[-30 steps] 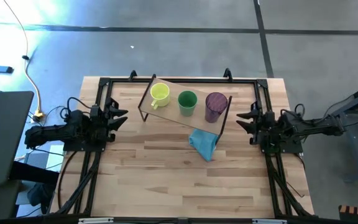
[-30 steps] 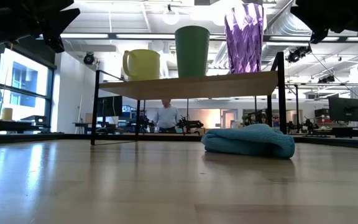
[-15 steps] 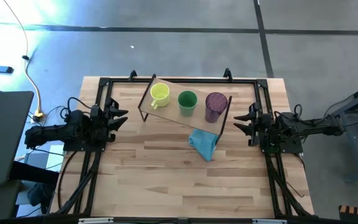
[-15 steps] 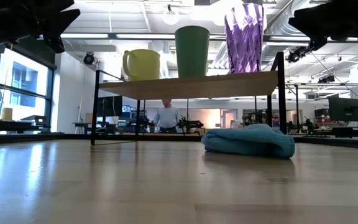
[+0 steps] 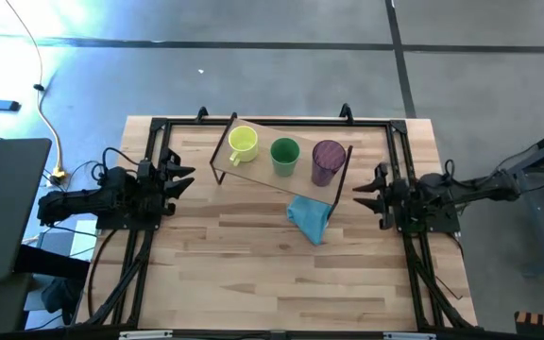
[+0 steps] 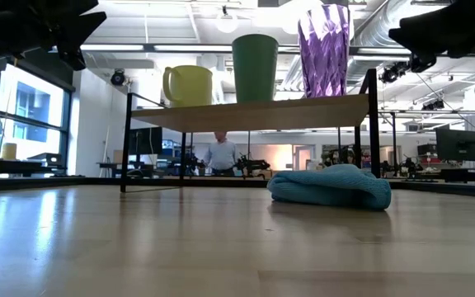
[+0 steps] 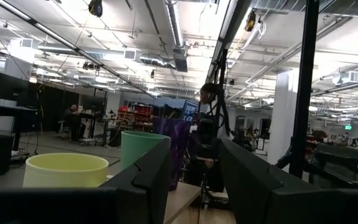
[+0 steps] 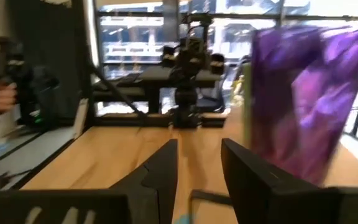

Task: Stack small to large cups/mugs on shelf
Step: Return to Home Position

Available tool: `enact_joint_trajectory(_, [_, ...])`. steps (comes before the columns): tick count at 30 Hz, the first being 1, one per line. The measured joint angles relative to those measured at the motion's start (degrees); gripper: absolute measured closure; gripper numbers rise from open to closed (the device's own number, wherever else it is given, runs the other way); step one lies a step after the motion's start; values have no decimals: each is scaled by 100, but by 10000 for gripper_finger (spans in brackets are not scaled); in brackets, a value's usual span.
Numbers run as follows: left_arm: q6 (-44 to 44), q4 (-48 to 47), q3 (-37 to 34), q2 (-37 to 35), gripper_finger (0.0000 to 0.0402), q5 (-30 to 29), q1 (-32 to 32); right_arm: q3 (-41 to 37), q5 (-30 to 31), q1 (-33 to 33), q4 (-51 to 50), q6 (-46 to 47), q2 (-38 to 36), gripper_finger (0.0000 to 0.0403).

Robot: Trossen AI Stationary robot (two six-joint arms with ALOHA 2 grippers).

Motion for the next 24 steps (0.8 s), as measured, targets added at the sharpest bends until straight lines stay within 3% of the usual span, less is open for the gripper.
enact_joint_trajectory(8, [2, 48, 0, 0, 275, -18, 0, 0, 417, 478, 392, -458, -37, 288])
enact_joint_trajectory(14, [-2, 60, 0, 0, 275, -17, 0, 4, 739, 445, 691, -1144, -612, 288])
enact_joint_trajectory(24, [-42, 71, 2, 0, 275, 22, -2, 11, 228, 354, -32, -794, -829, 288])
